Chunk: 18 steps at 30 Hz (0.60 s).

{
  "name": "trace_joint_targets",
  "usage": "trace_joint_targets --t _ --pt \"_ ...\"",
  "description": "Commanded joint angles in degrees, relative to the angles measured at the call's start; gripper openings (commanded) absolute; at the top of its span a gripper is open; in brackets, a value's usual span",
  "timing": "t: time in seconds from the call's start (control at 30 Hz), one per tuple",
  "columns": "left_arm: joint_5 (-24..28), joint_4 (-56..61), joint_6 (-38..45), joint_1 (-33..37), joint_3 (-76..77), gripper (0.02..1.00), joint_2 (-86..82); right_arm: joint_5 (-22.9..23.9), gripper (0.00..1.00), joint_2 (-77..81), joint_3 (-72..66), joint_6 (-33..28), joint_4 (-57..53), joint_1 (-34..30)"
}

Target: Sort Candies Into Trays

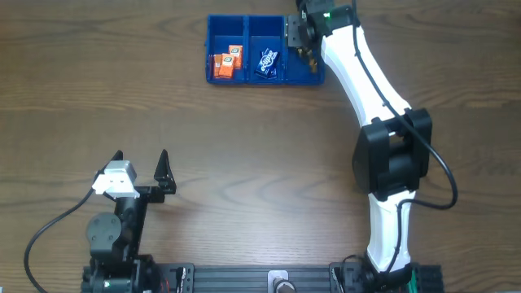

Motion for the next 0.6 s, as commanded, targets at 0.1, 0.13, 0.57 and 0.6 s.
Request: trace_joint_targets --t 0.1,0.13,0.57,0.6 --pt "1.03 -1.6 0.83 0.35 -1.31 0.998 -0.33 1.79 0.838 -13.09 0.15 -2.62 -2.45 -1.46" --pt "1.03 -1.6 0.83 0.35 -1.29 0.998 -0.33 2.95 0.853 -16.76 -1.16 -3.32 -2.32 -1.46" --pt "1.03 -1.6 0.83 0.35 -1.29 0.998 -0.33 5.7 0.998 -78.31 -65.0 -4.85 18.86 -7.34" --pt "1.03 -1.6 0.83 0.35 -1.29 0.998 -0.33 5.66 0.998 -85.68 -72.65 -4.87 21.64 -8.92"
